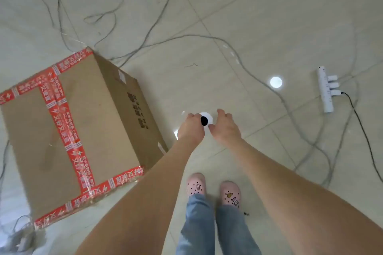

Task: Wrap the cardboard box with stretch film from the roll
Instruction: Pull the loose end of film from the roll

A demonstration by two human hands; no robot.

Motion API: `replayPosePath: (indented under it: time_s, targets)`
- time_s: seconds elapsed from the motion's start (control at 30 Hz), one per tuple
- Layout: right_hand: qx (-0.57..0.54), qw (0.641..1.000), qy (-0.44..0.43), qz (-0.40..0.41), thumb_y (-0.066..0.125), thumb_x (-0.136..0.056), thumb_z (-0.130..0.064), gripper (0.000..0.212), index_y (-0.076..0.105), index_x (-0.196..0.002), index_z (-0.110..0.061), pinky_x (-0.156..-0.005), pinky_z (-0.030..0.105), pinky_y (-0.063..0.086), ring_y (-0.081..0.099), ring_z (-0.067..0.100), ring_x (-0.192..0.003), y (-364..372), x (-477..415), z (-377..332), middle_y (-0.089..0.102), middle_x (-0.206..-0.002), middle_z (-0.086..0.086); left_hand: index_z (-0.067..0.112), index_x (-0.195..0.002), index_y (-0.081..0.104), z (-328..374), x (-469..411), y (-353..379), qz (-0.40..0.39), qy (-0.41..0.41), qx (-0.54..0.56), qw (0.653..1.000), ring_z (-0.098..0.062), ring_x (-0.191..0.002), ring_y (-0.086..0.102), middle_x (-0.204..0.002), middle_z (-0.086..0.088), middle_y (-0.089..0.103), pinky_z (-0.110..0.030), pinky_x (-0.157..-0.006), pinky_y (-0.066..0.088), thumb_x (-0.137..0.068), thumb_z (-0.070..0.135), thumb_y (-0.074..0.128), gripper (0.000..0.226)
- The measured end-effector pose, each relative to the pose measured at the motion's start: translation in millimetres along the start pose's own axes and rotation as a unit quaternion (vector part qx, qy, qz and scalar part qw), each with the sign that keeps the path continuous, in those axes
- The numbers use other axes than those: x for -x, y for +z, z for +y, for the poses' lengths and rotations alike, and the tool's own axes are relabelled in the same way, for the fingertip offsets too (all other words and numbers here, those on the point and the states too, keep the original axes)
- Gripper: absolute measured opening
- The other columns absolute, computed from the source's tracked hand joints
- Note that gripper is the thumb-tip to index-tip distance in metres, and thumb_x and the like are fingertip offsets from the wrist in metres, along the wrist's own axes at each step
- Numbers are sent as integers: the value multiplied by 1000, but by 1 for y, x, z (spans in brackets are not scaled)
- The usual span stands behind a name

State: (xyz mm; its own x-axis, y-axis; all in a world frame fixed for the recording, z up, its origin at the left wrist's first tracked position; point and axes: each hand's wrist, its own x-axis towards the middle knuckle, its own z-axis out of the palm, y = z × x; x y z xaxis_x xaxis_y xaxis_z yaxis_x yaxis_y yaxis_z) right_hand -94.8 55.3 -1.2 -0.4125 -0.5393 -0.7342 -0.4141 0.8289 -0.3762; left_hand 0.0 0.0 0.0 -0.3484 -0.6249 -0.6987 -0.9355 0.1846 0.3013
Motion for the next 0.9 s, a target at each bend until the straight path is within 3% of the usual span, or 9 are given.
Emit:
replayPosePath:
  time_s: [0.1, 0.27, 0.37, 0.4, 0.5, 0.6, 0.77, 0.9]
  targets:
    - [-60, 997, 39, -16, 48, -96, -28, 59, 23, -147, -15, -93, 34, 40, 47, 31, -124, 23, -39, 8, 43, -139, 13, 13, -145, 30, -10, -29, 20, 3, -11, 16, 1000, -29, -120, 50, -143, -8, 35, -37, -91, 43, -96, 7, 41, 51]
    - [-112, 990, 75, -35, 44, -98, -29, 56, 22, -148, -15, -86, 30, 39, 50, 31, -122, 58, -89, 22, 47, -138, 14, 11, -150, 15, -26, -76, 46, -17, -57, 90, 994, -30, -123, 46, -143, -13, 37, -34, -91, 40, -99, 18, 43, 59]
    - [-118, 990, 62, -45, 44, -96, -29, 46, 36, -140, -17, -85, 31, 47, 60, 32, -107, 75, -109, 28, 55, -129, 12, 11, -147, 28, -34, -97, 58, -36, -76, 147, 986, -29, -102, 50, -125, -10, 48, -29, -85, 41, -99, 21, 43, 51]
    - [-127, 989, 59, -40, 44, -95, -28, 39, 43, -133, -17, -84, 34, 52, 64, 33, -98, 78, -112, 29, 59, -122, 11, 13, -145, 32, -36, -101, 61, -32, -75, 155, 985, -28, -97, 53, -127, -9, 50, -29, -86, 46, -98, 21, 44, 49]
    - [-166, 984, 57, -16, 42, -92, -20, 25, 52, -115, -14, -75, 39, 58, 66, 30, -73, 88, -117, 34, 62, -102, 8, 19, -139, 43, -42, -110, 68, -14, -73, 174, 982, -32, -87, 65, -122, -10, 58, -40, -81, 56, -94, 17, 46, 45]
    - [-167, 984, 52, 12, 43, -88, -15, 23, 54, -106, -7, -74, 45, 57, 68, 34, -77, 95, -113, 38, 63, -99, 11, 18, -125, 52, -42, -106, 73, 4, -72, 170, 983, -25, -57, 63, -100, -7, 61, -36, -69, 58, -91, 11, 44, 36]
    - [-190, 979, 72, 17, 48, -90, -17, 20, 52, -105, -5, -70, 44, 58, 69, 34, -73, 106, -82, 59, 60, -98, 9, 17, -119, 59, -39, -79, 88, 0, -46, 113, 993, -32, -81, 67, -101, -9, 65, -42, -73, 58, -86, 10, 48, 35]
    - [-170, 981, 91, 9, 47, -92, -18, 19, 50, -105, -4, -66, 37, 55, 62, 26, -57, 113, -58, 76, 56, -92, 7, 15, -112, 64, -42, -55, 104, -11, -43, 90, 995, -33, -81, 67, -100, -10, 67, -42, -73, 57, -83, 8, 48, 34]
